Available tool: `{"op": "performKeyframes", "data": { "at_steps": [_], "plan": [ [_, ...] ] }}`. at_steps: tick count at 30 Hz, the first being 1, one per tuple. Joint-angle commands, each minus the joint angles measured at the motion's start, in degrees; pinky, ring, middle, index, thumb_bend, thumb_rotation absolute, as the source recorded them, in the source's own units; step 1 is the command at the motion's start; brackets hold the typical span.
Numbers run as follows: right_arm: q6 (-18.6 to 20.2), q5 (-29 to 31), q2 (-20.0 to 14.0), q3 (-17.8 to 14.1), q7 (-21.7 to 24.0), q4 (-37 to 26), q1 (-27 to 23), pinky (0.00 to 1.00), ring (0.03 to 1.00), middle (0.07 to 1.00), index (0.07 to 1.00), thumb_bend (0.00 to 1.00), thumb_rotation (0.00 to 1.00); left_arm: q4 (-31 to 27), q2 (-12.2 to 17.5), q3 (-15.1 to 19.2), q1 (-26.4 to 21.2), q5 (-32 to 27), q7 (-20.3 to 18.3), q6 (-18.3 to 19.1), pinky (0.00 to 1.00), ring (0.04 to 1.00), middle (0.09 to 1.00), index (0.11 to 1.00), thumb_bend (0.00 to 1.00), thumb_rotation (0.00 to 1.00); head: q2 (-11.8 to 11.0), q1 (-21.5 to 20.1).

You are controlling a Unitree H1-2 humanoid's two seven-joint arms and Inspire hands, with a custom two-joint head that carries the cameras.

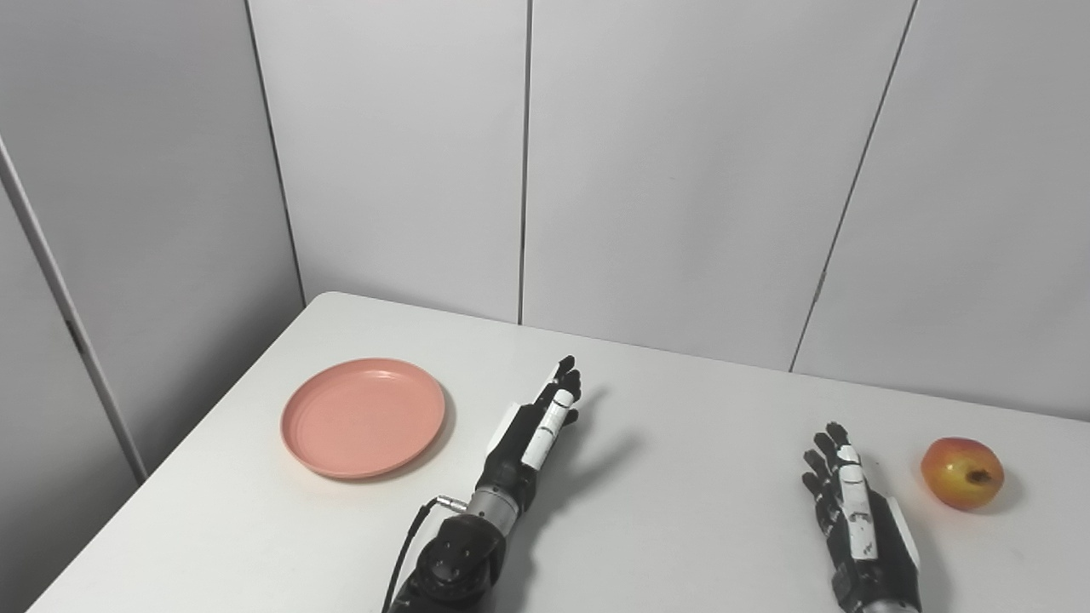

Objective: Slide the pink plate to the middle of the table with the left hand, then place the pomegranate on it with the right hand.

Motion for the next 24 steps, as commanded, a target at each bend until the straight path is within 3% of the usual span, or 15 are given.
{"op": "performKeyframes", "data": {
  "at_steps": [1, 4, 8, 12, 19, 21, 22, 24],
  "plan": [
    [-2.7, 0.7, -1.0, -0.9, 0.8, -0.2, -0.5, 1.00, 0.998, 1.000, 1.000, 0.44, 0.98, 2.0, -1.4, -0.4, 1.2, -0.6, -0.2, -0.8, 0.96, 0.979, 0.988, 0.986, 0.53, 1.00, 0.0, 0.1],
    [-3.1, 0.9, -1.1, -1.2, 0.8, -0.4, -0.2, 1.00, 1.000, 1.000, 1.000, 0.42, 1.00, 3.0, -1.7, -0.2, 0.8, -2.1, -1.6, -1.3, 0.99, 0.997, 0.999, 0.998, 0.53, 1.00, -0.7, 0.6],
    [-3.3, 1.3, -1.2, -1.4, 1.2, -0.4, -0.1, 1.00, 0.991, 0.999, 1.000, 0.40, 0.95, 2.2, -1.6, -1.3, 1.3, 2.7, 2.9, -0.2, 0.92, 0.955, 0.975, 0.970, 0.54, 1.00, -0.9, 0.3],
    [-3.3, 1.4, -1.1, -1.4, 1.3, -0.6, -0.2, 1.00, 0.998, 1.000, 1.000, 0.40, 0.92, 3.4, -1.4, -1.3, 1.1, 2.6, 2.7, -1.6, 0.92, 0.948, 0.975, 0.964, 0.55, 1.00, -1.4, 0.0],
    [-3.1, 0.7, -0.6, -1.1, 0.9, -1.4, 0.1, 1.00, 0.999, 1.000, 1.000, 0.35, 1.00, 4.7, -1.0, -0.3, 0.5, -2.9, -3.0, -2.5, 1.00, 1.000, 1.000, 1.000, 0.54, 1.00, -1.9, -0.7],
    [-3.0, 0.4, -0.5, -0.9, 0.8, -1.8, 0.3, 1.00, 0.999, 1.000, 1.000, 0.35, 1.00, 4.1, -0.9, -0.5, 0.9, -0.7, -0.6, -2.1, 1.00, 1.000, 1.000, 1.000, 0.54, 1.00, -1.9, -1.0],
    [-3.0, 0.3, -0.5, -0.9, 0.8, -1.9, 0.3, 1.00, 0.999, 1.000, 1.000, 0.35, 1.00, 3.8, -0.9, -0.7, 1.1, 1.1, 1.2, -2.0, 0.95, 0.970, 0.983, 0.982, 0.54, 1.00, -1.9, -1.0],
    [-3.2, 0.4, -0.5, -0.9, 0.9, -1.7, 0.3, 1.00, 0.999, 1.000, 1.000, 0.35, 1.00, 3.9, -0.7, -0.6, 1.3, 0.6, 0.8, -3.5, 0.93, 0.960, 0.981, 0.977, 0.53, 1.00, -2.0, -1.4]
  ]
}}
